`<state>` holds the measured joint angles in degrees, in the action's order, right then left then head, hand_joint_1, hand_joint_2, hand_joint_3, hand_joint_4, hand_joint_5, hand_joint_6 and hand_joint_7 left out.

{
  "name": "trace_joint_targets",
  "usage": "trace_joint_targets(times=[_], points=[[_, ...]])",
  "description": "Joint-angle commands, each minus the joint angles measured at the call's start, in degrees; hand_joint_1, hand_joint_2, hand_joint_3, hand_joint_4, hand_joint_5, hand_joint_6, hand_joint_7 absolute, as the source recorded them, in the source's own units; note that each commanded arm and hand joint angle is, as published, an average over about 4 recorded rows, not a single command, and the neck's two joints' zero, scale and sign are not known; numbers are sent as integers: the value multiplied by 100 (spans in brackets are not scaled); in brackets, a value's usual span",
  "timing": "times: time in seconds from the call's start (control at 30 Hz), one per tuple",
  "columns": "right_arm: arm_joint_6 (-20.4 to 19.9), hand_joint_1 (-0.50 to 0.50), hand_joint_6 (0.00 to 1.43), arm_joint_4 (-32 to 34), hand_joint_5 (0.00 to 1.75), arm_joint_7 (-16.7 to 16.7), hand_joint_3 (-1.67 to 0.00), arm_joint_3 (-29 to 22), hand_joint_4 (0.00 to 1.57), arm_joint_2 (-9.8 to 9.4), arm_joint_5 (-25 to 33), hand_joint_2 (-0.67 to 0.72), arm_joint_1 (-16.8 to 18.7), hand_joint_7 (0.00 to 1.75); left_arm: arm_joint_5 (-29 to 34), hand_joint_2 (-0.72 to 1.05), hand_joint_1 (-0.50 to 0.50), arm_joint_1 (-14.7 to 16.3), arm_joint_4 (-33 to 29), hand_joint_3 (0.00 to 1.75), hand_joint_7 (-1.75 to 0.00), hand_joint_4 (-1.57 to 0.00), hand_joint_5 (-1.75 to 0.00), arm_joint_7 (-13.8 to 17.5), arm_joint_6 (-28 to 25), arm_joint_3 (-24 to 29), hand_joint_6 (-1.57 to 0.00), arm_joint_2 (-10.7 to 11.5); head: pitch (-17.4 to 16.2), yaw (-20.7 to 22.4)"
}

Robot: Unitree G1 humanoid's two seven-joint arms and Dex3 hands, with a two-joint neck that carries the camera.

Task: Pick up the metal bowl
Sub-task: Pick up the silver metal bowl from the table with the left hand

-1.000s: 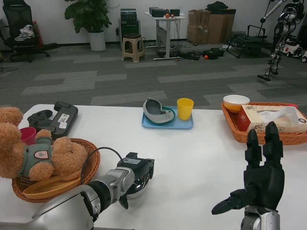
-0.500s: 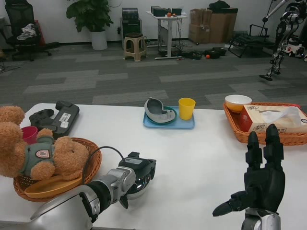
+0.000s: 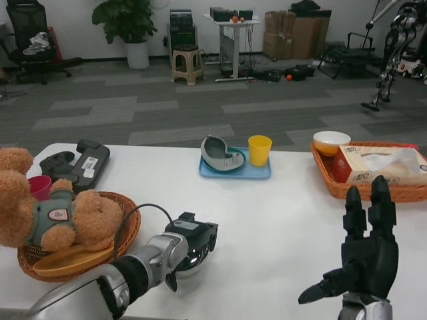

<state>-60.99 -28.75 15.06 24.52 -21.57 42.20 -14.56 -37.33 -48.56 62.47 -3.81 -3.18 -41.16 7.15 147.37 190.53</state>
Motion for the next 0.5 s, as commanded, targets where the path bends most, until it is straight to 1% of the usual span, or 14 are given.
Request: trace_joint_targets(times=[0.03, 0.13, 0.17, 0.27, 0.33, 0.43, 0.5], points=[[-36, 25, 0, 62, 0, 15, 0, -27, 0, -31, 60, 72, 71, 7, -6, 105, -50, 207, -433, 159, -168, -153, -175, 223, -143, 42, -115, 160, 16, -10], [-43, 25, 0, 62, 0, 15, 0, -27, 0, -36, 66, 72, 80, 7, -28, 105, -50, 301, -791, 161, -168, -153, -175, 348, -216, 246, -115, 267, 17, -15], [-45, 25, 0, 62, 0, 15, 0, -27, 0, -38, 69, 72, 82, 7, -48, 105, -50, 352, -956, 159, -168, -152, -175, 423, -260, 354, -115, 320, 15, -18], [-45, 25, 0, 62, 0, 15, 0, -27, 0, -40, 73, 72, 85, 7, -107, 105, -50, 479, -1361, 164, -168, -150, -175, 623, -407, 596, -115, 432, -1, -8], [-45, 25, 0, 62, 0, 15, 0, -27, 0, -40, 82, 72, 85, 7, -178, 105, -50, 567, -1677, 166, -168, -151, -175, 741, -547, 736, -115, 511, -7, 3], [-45, 25, 0, 62, 0, 15, 0, -24, 0, -47, 86, 72, 85, 7, -235, 105, -50, 668, -2134, 166, -168, -151, -175, 873, -723, 831, -115, 639, -14, 12], [-45, 25, 0, 58, 0, 15, 0, -16, 0, -49, 91, 72, 85, 9, -239, 105, -50, 730, -2525, 166, -168, -151, -175, 948, -846, 846, -115, 764, -12, 24]])
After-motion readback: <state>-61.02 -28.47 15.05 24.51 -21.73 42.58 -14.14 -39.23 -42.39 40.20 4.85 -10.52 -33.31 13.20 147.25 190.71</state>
